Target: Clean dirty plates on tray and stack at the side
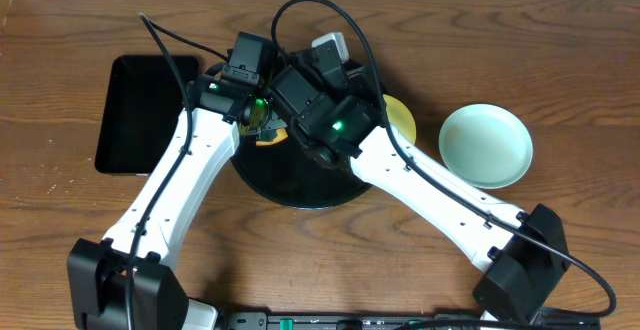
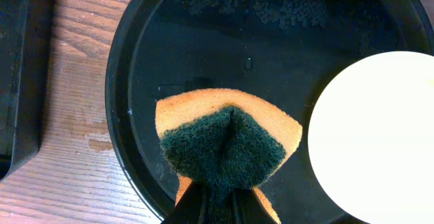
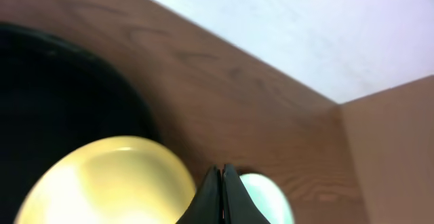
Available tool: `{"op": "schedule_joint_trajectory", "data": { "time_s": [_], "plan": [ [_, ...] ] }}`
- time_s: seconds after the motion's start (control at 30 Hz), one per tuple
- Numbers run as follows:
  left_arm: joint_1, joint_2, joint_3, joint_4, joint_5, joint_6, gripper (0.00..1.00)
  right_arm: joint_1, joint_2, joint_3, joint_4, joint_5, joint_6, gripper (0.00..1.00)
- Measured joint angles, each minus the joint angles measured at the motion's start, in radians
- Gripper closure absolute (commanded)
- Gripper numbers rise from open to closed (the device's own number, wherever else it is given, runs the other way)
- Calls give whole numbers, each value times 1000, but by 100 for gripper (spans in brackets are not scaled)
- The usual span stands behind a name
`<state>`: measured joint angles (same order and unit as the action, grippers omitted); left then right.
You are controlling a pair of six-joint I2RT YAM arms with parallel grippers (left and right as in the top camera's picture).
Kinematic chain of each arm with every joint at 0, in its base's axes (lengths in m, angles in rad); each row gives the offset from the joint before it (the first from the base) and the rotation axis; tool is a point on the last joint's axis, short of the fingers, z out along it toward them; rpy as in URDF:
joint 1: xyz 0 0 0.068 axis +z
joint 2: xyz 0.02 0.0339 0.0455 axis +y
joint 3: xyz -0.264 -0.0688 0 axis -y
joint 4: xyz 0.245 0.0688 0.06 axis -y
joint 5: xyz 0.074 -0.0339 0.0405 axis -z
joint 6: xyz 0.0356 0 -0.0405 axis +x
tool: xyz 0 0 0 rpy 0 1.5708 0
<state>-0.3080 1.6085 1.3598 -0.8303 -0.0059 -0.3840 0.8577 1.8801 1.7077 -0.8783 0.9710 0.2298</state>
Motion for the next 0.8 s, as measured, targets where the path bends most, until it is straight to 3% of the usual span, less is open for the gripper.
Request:
{"op": "schedule_joint_trajectory", "data": {
  "time_s": [0.37, 0.8],
  "plan": [
    [0, 0, 0, 0, 0, 0, 93, -153, 0, 0, -34, -415, 48, 99],
    [0, 0, -3, 5, 0, 0, 92, -499, 0, -1, -186, -863, 127, 68]
  ]
}}
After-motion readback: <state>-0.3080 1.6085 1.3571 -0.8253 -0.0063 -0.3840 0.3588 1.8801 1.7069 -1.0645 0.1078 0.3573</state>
